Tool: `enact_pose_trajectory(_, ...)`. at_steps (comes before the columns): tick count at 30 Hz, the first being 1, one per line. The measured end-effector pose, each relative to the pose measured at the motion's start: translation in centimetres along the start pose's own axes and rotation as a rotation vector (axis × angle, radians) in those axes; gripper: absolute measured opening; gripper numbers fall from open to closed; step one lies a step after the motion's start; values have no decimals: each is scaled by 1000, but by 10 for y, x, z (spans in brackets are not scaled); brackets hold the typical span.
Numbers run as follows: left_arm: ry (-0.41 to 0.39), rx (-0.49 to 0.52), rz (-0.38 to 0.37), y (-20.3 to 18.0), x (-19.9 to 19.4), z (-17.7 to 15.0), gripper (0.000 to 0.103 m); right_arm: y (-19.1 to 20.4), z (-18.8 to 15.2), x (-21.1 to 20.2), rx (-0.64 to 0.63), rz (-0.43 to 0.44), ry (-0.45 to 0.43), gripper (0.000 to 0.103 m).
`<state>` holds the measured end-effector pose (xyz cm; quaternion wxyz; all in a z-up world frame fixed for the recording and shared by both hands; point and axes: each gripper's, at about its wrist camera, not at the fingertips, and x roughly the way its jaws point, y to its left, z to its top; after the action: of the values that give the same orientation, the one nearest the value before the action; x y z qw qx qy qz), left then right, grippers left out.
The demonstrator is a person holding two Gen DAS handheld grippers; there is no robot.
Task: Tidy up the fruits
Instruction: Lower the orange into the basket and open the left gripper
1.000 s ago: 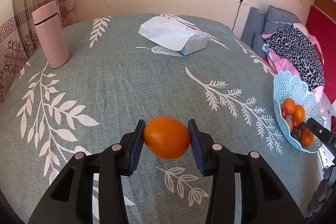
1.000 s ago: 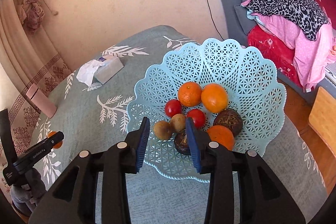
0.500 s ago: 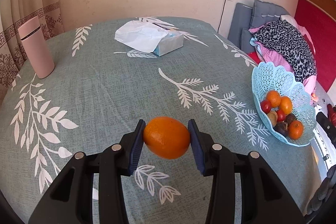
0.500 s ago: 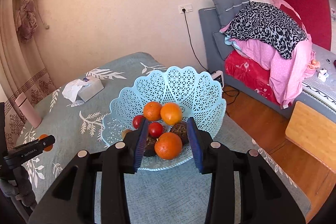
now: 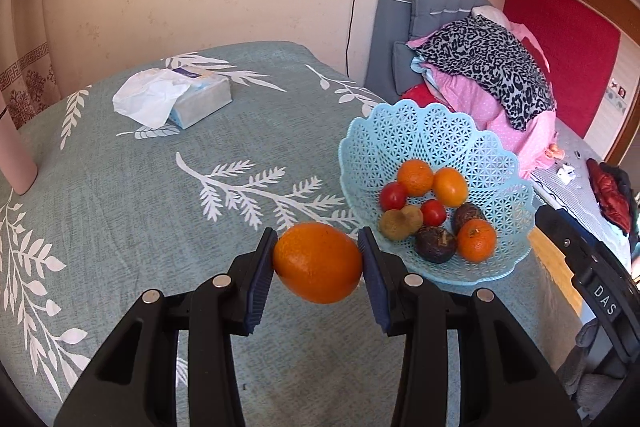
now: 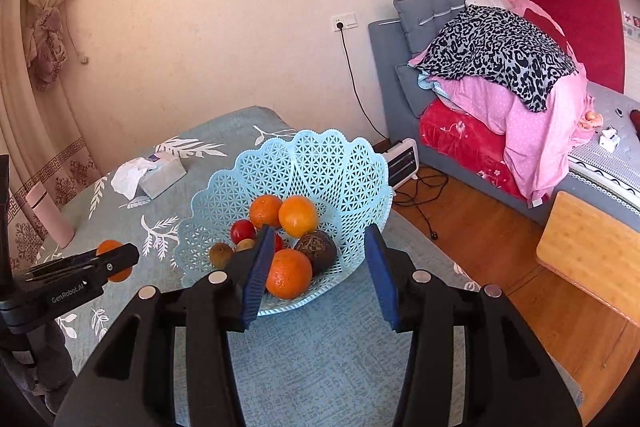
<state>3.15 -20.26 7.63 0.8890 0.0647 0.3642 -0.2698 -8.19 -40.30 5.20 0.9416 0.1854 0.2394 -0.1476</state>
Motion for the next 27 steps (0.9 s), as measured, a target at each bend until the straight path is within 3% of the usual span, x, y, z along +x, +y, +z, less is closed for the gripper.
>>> enact_pose_trajectory(11, 2, 84, -99, -61, 28, 5, 43, -12, 11, -8, 44, -3, -24, 50)
enact_pose_trajectory(12, 4, 81, -106, -62, 30, 5, 47, -13, 12, -8, 46, -3, -25, 50)
enact_pose_trajectory(13, -4, 73, -108, -61, 30, 5, 60, -14, 12, -8, 48, -3, -26, 50)
enact_pose_trajectory(14, -20, 63, -104, -59, 28, 5, 65, -14, 12, -8, 50, -4, -26, 50)
enact_pose_trajectory(20, -49, 13, -73, -39, 19, 7, 69, -18, 11, -7, 60, -13, -28, 59)
enact_pose_trajectory(23, -59, -7, -26, -28, 15, 5, 78, -16, 11, -5, 57, -13, -21, 60)
enact_pose_trajectory(27, -82, -5, 50, -19, 9, 0, 82, -14, 9, -3, 48, -14, -16, 66)
